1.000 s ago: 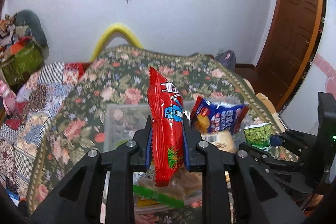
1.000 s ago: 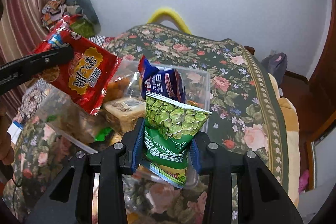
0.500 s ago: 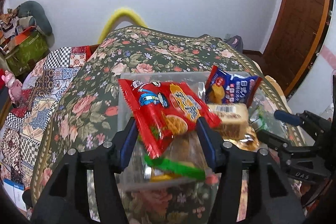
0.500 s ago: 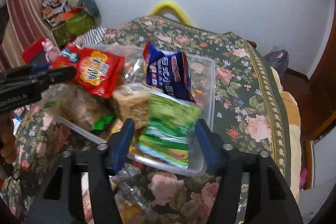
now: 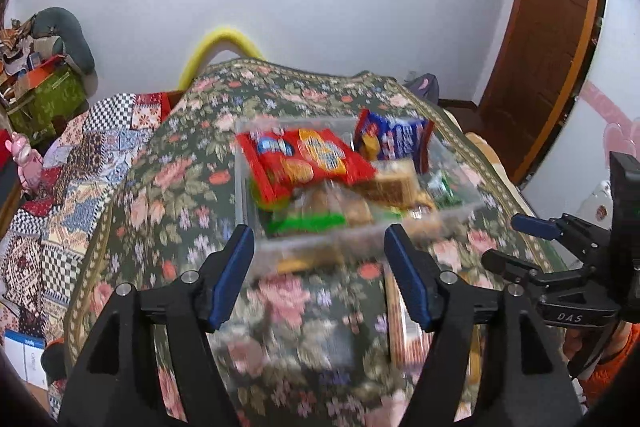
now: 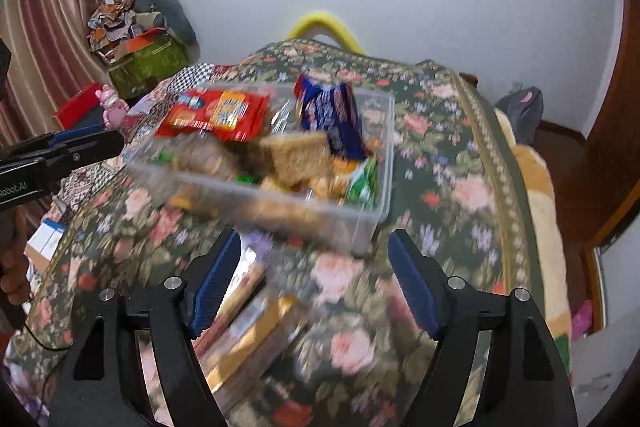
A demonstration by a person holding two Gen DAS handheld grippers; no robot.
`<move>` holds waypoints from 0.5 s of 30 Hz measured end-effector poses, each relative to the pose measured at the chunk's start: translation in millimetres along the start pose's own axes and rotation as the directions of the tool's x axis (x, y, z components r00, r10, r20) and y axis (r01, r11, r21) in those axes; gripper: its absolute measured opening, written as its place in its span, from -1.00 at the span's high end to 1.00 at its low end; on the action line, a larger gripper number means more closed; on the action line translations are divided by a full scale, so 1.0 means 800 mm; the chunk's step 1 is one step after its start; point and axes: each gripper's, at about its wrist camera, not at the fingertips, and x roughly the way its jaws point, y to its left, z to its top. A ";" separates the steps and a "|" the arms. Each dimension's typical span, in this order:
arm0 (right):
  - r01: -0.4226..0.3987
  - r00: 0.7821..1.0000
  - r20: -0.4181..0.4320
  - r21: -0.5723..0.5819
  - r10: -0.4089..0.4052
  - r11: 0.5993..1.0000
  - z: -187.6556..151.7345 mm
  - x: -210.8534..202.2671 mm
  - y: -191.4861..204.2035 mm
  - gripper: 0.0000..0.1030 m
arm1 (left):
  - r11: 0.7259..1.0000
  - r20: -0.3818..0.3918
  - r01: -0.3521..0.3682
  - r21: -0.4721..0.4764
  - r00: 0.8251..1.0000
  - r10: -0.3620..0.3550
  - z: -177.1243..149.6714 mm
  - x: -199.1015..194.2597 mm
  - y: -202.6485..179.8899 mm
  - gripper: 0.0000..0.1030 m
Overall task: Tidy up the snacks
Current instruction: 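Grasp a long wrapped wafer bar with each tool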
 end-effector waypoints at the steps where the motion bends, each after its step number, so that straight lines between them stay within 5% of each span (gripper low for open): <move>1: -0.005 1.000 -0.010 0.004 0.005 1.000 -0.006 0.001 0.003 -0.42 | 1.000 -0.008 0.001 0.003 1.000 -0.001 -0.007 -0.001 -0.002 -0.31; 11: -0.050 0.987 -0.152 0.019 0.052 0.999 -0.055 0.046 0.027 -0.42 | 0.999 -0.140 0.021 0.042 0.990 -0.015 -0.082 0.025 -0.030 -0.32; 15: -0.073 0.986 -0.145 0.035 0.078 0.997 -0.063 0.043 0.018 -0.42 | 0.998 -0.174 0.050 0.050 0.984 -0.040 -0.095 0.040 -0.045 -0.32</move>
